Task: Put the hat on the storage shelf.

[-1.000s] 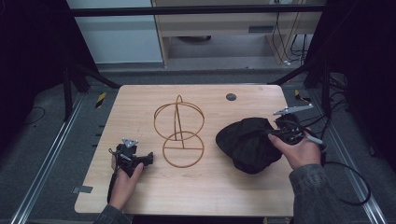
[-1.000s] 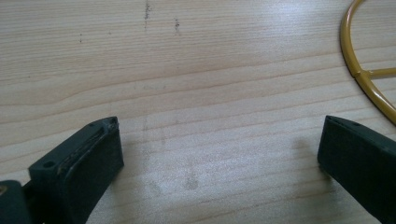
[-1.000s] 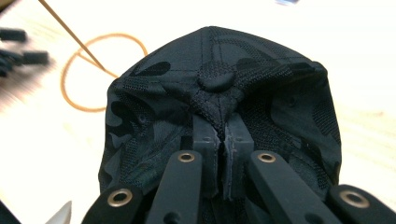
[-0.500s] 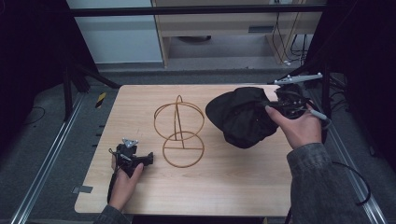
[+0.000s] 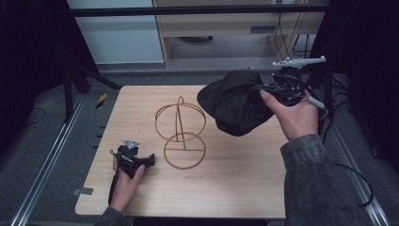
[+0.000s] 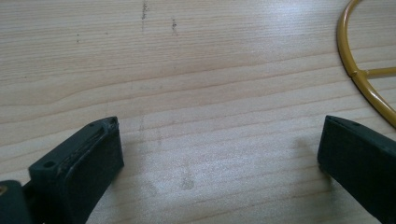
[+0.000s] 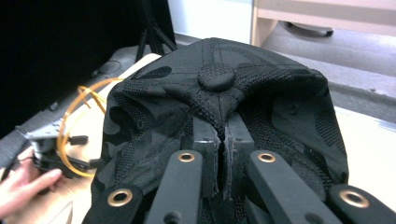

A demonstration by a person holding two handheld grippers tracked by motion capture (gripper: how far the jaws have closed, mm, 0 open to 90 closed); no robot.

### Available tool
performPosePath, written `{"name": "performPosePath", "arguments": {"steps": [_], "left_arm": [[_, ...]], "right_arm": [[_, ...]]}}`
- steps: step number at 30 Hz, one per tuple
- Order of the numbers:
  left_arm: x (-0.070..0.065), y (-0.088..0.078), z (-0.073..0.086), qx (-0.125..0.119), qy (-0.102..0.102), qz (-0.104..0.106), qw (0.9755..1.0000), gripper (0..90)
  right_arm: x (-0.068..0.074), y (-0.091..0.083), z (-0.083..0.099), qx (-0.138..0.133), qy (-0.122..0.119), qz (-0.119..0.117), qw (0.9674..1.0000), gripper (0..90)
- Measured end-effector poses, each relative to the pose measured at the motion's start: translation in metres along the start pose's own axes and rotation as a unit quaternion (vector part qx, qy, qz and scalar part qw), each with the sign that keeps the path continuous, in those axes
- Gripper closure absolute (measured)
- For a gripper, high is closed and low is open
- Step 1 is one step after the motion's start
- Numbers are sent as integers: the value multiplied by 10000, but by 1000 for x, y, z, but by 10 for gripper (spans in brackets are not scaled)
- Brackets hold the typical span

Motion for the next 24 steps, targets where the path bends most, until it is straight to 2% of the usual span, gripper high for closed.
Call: {"name": "performPosePath", "arguments": {"steps": [9,11,19,24], "left_arm": [[0,0,0,-4,-3,-1,10000,0],[0,0,0,-1,-1,-1,10000,0],[0,0,0,-12,-8,-2,10000,0],[0,0,0,-12,-8,-4,10000,0]], "right_arm": [[24,-3,-25,-266,-32,-187,9995,864],[34,-1,-33,-339,-22,-272,9991,864],[63,7,-37,-336,-105,-543,9979,864],[76,10,-37,-309,-192,-643,9973,864]]}}
Point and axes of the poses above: each handheld gripper's, and its own axes: y roughly forward along the jaws, z roughly out of its underside, x roughly to its left, the point moved 6 cm from there along y, roughly forward along the jaws, and after that the axes turned 15 degrees about z, right-handed, at the moved point
